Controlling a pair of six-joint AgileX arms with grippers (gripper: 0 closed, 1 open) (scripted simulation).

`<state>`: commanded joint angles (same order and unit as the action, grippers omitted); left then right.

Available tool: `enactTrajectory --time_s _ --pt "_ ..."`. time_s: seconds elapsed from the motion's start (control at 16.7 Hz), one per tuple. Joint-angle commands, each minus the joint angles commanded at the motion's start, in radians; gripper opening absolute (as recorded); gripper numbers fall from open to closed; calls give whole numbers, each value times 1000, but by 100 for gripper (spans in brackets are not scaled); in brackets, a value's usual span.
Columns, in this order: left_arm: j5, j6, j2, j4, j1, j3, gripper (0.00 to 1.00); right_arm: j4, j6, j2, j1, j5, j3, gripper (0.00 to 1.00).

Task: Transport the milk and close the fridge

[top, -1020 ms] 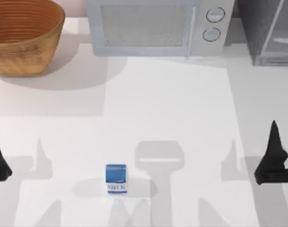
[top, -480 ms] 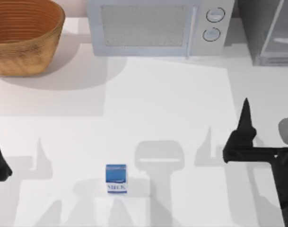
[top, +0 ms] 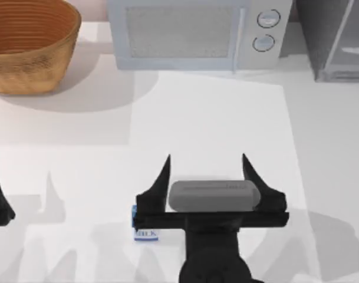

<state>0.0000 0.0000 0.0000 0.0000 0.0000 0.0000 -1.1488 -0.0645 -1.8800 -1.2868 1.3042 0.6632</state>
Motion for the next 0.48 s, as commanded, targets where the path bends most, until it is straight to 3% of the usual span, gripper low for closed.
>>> enactTrajectory --time_s 0.24,0.48 --pt "0 0 0 0 0 0 100 -117 -14 -353 -94 100 202 100" --pt "0 0 0 0 0 0 100 -187 -23 -543 -147 159 331 100"
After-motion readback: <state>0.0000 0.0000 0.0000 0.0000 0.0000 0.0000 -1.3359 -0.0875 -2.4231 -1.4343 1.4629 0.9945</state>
